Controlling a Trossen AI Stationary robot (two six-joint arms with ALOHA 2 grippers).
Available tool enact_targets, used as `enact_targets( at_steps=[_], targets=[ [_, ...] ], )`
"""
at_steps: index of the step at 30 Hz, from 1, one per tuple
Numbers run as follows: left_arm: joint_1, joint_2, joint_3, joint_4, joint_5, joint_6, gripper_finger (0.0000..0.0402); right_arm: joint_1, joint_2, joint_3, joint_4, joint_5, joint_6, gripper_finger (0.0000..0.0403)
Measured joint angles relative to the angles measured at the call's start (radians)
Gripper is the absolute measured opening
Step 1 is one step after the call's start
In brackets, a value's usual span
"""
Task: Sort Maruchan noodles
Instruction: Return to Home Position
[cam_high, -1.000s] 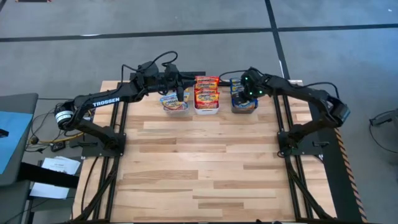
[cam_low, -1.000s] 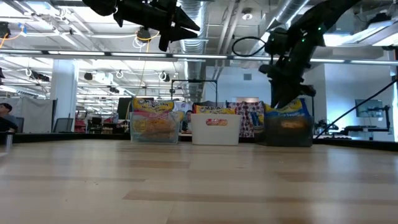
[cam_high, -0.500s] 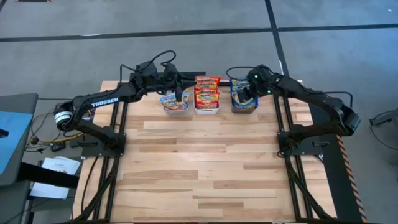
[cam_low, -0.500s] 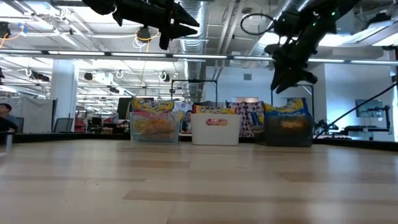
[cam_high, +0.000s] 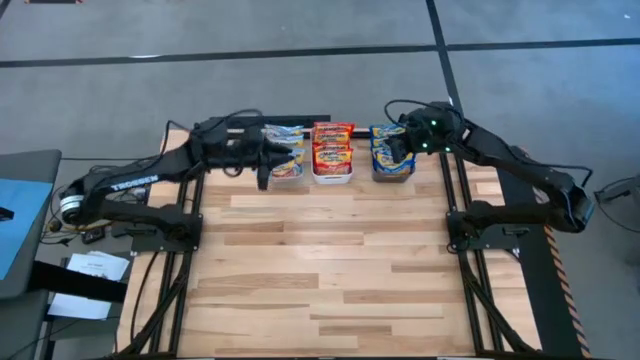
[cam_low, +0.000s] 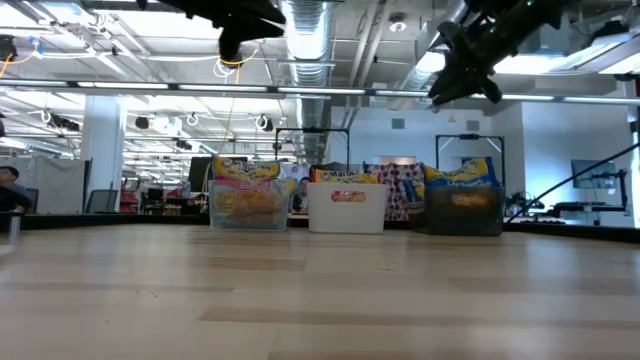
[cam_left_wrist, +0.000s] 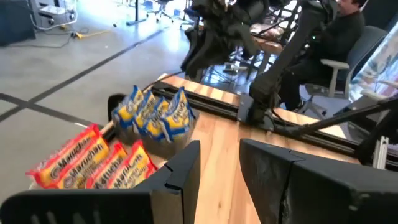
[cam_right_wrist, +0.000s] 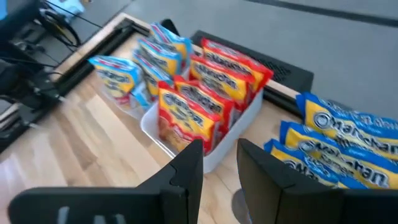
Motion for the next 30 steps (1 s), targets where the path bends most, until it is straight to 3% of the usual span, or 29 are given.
enact_targets(
  at_steps=[6,12,18,25,30],
  targets=[
    [-0.099,-0.137,-0.222,0.162,-0.113,-0.010,0.0100,0.049,-0.029,0.000,0.001,0.000,0.012,0.0123],
    [-0.138,-0.275,-0.437,0.349,-0.153,-0.074,0.0100,0.100,-0.054,0.000,0.015,-0.002,0.071,0.0123],
    [-0.153,-0.433,-0.557,0.315,-0.122,-0.091,0.0100,0.147,-0.074,0.000,0.101,-0.002,0.129,0.0123],
    [-0.174,-0.628,-0.696,0.273,-0.120,-0.107,0.0100,0.206,-0.076,0.001,0.269,-0.002,0.396,0.0123],
    [-0.175,-0.759,-0.803,0.277,-0.123,-0.132,0.0100,0.271,-0.075,0.001,0.280,-0.002,0.404,0.0123]
  ],
)
